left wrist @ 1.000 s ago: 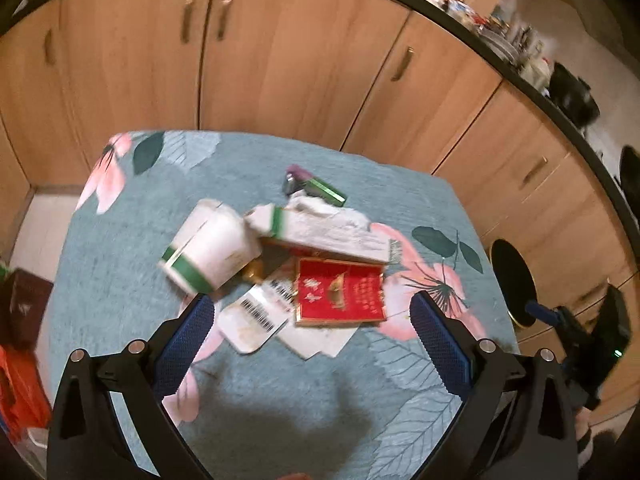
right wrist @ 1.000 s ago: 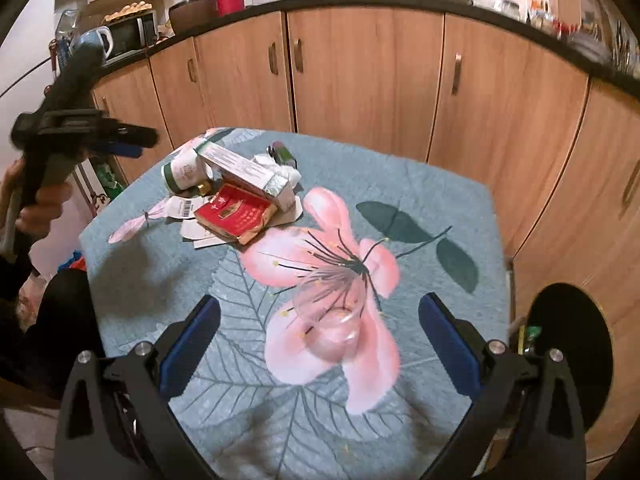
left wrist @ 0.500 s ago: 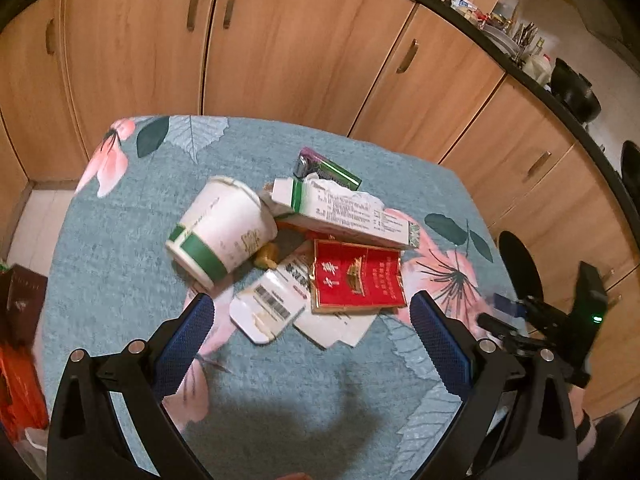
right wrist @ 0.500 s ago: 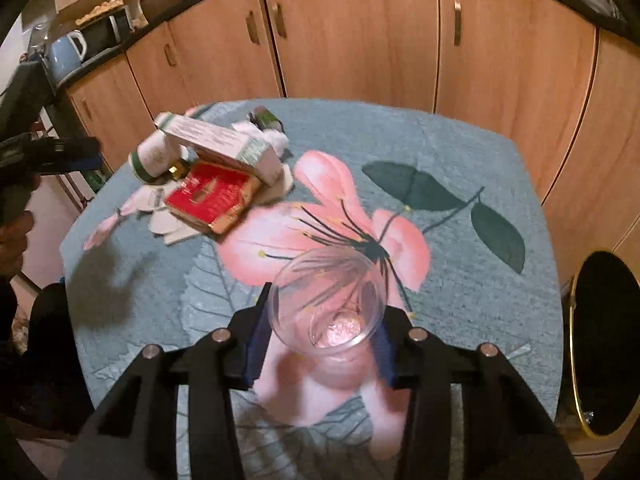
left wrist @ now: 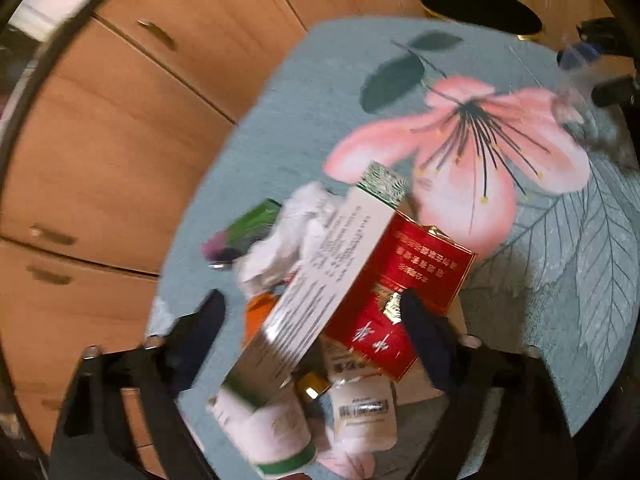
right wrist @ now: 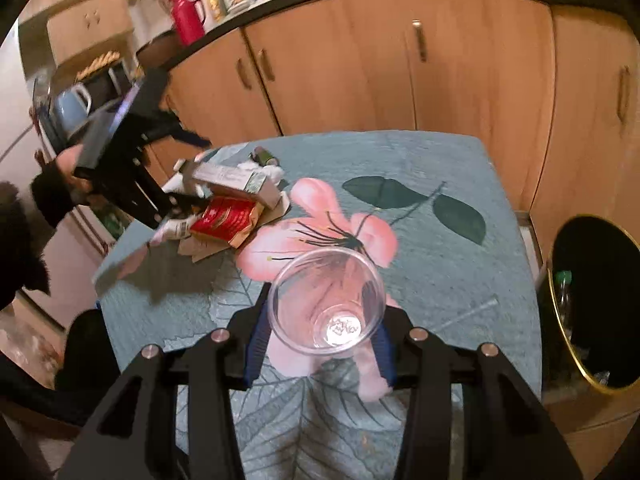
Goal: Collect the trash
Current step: 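Grasp the clear plastic cup with the right gripper while the left gripper grasps the medicine box, then carry the cup and the medicine box to the bin and release them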
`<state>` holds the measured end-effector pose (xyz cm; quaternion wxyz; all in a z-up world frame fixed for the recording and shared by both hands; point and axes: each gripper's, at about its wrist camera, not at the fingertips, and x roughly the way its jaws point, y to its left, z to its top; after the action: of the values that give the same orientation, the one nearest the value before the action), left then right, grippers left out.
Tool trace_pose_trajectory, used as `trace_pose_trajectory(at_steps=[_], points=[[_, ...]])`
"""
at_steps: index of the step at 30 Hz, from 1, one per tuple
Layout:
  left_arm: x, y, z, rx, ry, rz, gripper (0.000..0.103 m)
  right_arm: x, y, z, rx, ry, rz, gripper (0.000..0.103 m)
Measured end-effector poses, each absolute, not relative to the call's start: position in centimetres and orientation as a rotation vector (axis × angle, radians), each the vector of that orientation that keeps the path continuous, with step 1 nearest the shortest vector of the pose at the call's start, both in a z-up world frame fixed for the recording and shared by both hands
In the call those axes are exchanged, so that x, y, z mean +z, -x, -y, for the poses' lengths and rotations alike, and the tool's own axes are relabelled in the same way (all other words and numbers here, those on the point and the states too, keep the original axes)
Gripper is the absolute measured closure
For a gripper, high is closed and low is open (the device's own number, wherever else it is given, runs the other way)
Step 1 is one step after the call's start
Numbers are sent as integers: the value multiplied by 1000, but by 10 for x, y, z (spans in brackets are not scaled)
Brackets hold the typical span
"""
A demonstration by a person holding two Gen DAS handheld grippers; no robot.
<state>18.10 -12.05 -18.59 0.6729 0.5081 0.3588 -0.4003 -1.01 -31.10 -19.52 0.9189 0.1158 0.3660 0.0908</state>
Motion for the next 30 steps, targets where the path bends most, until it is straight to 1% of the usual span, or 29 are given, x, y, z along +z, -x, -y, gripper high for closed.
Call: trace_pose_trajectory(at_steps=[1,3,7,13,16,25,30], points=[[-193,-185,123,-895,-1163,-834,68,-196,12,314,188,-252,-745,58],[-201,-189,124,-877,-1188,-836,73,-197,12,319,194,-274,-734,58],[-192,-195,117,-884,-1079,-865,76,-196,14,322,215,-302,-716,58],[-158,-207,97,-895,-761,-914,80,-201,16,324,212,-327,-710,59],[-142,-198,97,-954,-633,-884,80,-202,20,332,206,-356,-701,59],[-114,-171,153,-1076,-415,-862,80,-205,32,359,174,-372,-709,59],[-103,-149,193,-1167,-399,-839,80,-199,39,389,133,-404,-688,59]])
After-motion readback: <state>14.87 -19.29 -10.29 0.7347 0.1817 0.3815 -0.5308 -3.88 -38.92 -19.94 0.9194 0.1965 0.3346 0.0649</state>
